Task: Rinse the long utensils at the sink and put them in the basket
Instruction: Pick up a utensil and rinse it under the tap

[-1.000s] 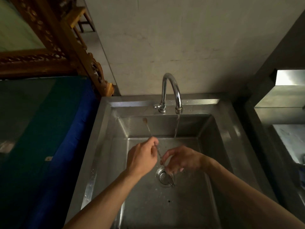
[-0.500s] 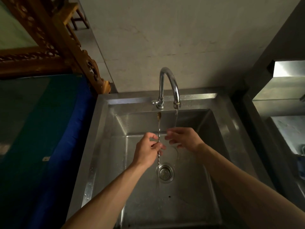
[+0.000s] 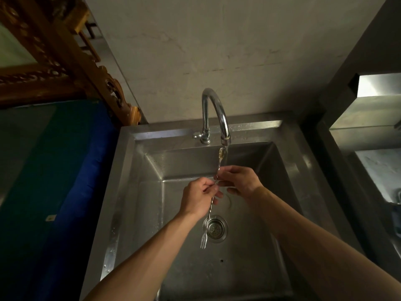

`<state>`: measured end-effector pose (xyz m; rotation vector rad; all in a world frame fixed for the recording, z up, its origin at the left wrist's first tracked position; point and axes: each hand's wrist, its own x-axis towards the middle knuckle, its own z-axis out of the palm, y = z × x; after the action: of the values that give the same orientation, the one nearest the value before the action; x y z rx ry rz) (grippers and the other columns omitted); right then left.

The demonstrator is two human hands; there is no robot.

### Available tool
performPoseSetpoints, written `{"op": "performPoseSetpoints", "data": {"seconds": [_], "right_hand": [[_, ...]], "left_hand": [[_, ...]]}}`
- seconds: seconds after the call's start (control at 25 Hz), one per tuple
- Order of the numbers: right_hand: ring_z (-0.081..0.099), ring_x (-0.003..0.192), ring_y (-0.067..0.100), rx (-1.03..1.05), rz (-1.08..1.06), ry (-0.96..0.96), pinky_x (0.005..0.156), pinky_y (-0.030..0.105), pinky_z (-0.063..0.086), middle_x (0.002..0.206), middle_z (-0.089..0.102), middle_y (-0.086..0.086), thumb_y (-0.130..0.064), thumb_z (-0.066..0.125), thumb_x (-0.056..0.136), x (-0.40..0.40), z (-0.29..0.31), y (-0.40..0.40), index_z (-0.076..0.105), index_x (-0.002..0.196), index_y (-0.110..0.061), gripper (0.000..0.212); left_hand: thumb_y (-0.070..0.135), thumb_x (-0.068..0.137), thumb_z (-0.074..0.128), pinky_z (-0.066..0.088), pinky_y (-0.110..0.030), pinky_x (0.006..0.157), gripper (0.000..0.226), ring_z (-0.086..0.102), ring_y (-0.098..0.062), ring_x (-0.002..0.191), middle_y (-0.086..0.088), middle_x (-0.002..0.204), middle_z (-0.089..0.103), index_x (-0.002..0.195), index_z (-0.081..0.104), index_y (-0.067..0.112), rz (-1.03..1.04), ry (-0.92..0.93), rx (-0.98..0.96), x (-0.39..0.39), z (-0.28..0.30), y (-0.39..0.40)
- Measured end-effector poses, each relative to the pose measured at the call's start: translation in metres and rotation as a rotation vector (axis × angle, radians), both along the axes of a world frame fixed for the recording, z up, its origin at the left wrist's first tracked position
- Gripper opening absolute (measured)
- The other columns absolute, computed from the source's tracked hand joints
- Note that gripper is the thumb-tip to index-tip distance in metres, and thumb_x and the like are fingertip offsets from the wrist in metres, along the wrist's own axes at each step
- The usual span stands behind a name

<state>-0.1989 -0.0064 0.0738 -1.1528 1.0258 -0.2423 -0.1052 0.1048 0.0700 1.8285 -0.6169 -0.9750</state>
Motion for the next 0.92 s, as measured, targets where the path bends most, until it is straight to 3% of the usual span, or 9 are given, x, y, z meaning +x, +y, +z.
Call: {"op": "performPoseSetpoints", "data": {"seconds": [0.28,0.4,0.56,0.68,0.92], "right_hand": [[0.067,0.066,0.01,0.001,-0.042,0.015,0.057,0.024,0.045,0.074,0.072,-0.002,-0.024,0.067,0.09,0.005,-0.006,-0.019,0.072,0.087,-0.019,0.007],[0.067,0.066,0.011,-0.002,-0.049,0.031,0.059,0.025,0.046,0.075,0.072,-0.001,-0.031,0.067,0.09,0.006,-0.009,-0.024,0.072,0.087,-0.018,0.014],[0.067,0.062,0.011,-0.021,-0.088,0.091,0.055,0.024,0.047,0.069,0.072,0.0,-0.042,0.065,0.09,0.008,-0.01,-0.026,0.071,0.079,-0.016,0.029],[0.064,0.058,0.01,-0.025,-0.03,0.071,0.051,0.022,0.046,0.069,0.07,0.0,-0.035,0.069,0.088,0.006,-0.008,-0.025,0.07,0.078,-0.014,0.023],[0.064,0.062,0.014,-0.061,-0.012,0.109,0.055,0.024,0.044,0.068,0.071,0.0,-0.04,0.065,0.09,0.008,-0.007,-0.021,0.072,0.084,-0.009,0.032]], "left_hand": [[0.002,0.092,0.058,0.049,-0.022,0.055,0.007,0.058,-0.017,0.052,-0.013,0.079,0.071,0.096,0.062,-0.002,-0.013,0.016,0.016,0.001,-0.005,-0.019],[0.002,0.092,0.058,0.049,-0.02,0.054,0.008,0.059,-0.014,0.05,-0.012,0.077,0.071,0.096,0.063,-0.003,-0.023,0.023,0.008,0.002,-0.007,-0.023],[0.004,0.092,0.059,0.049,-0.029,0.059,0.006,0.059,-0.02,0.052,-0.011,0.076,0.071,0.092,0.063,-0.001,-0.036,0.023,0.01,-0.001,-0.011,-0.024],[0.004,0.092,0.059,0.05,-0.028,0.057,0.005,0.059,-0.019,0.052,-0.012,0.076,0.071,0.09,0.063,0.001,-0.034,0.029,0.011,-0.002,-0.012,-0.022],[0.006,0.092,0.06,0.049,-0.024,0.054,0.007,0.059,-0.016,0.049,-0.01,0.076,0.073,0.09,0.063,-0.001,-0.041,-0.003,0.033,0.0,-0.014,-0.015]]}}
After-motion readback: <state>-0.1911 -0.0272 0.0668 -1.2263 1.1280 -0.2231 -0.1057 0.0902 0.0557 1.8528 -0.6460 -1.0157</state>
